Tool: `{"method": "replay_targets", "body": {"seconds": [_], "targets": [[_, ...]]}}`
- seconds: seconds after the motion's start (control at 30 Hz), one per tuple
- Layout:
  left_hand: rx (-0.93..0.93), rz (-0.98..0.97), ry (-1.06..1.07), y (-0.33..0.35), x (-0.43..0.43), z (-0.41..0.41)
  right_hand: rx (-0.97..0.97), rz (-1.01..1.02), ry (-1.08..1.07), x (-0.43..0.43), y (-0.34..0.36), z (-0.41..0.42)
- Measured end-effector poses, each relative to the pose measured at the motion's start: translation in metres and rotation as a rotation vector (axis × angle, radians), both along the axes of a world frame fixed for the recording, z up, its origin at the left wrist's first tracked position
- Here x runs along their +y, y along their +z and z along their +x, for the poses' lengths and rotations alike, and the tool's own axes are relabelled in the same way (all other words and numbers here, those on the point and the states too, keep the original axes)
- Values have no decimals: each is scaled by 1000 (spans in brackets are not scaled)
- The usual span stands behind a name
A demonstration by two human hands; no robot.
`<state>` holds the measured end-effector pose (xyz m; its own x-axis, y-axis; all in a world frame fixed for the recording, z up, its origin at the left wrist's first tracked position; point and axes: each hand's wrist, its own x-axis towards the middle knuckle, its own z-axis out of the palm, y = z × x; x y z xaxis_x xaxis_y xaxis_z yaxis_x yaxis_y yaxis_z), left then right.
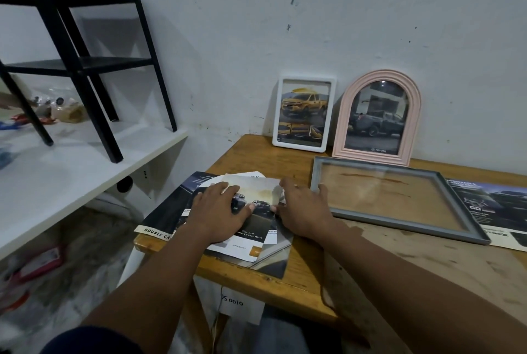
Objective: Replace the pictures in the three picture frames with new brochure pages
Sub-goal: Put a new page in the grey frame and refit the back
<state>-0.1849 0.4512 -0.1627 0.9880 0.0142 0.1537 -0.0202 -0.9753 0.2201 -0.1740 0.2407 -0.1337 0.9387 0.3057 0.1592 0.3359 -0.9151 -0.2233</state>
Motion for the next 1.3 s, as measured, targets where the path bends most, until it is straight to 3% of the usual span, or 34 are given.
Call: {"method": "replay_targets", "body": {"seconds": [0.17,0.33,0.5,0.73,0.87,1.1,1.3], "targets": [[-21,-2,-1,0,1,-1,-57,326,7,6,4,-10],[-29,-81,39,2,1,0,41,818,-77,17,33,0],[-30,-96,76,2,4,2,-51,927,-210,-12,73,20],[39,16,93,8,-9,13,-196,836,-293,-105,120,32],[-31,14,24,29,-33,27,-175,706,-381,-182,127,41],[85,-188,-274,54,-145,53,-105,452,-494,-263,79,50],[89,-75,-373,39,-180,72,-120,353,-509,-289,44,69]]}}
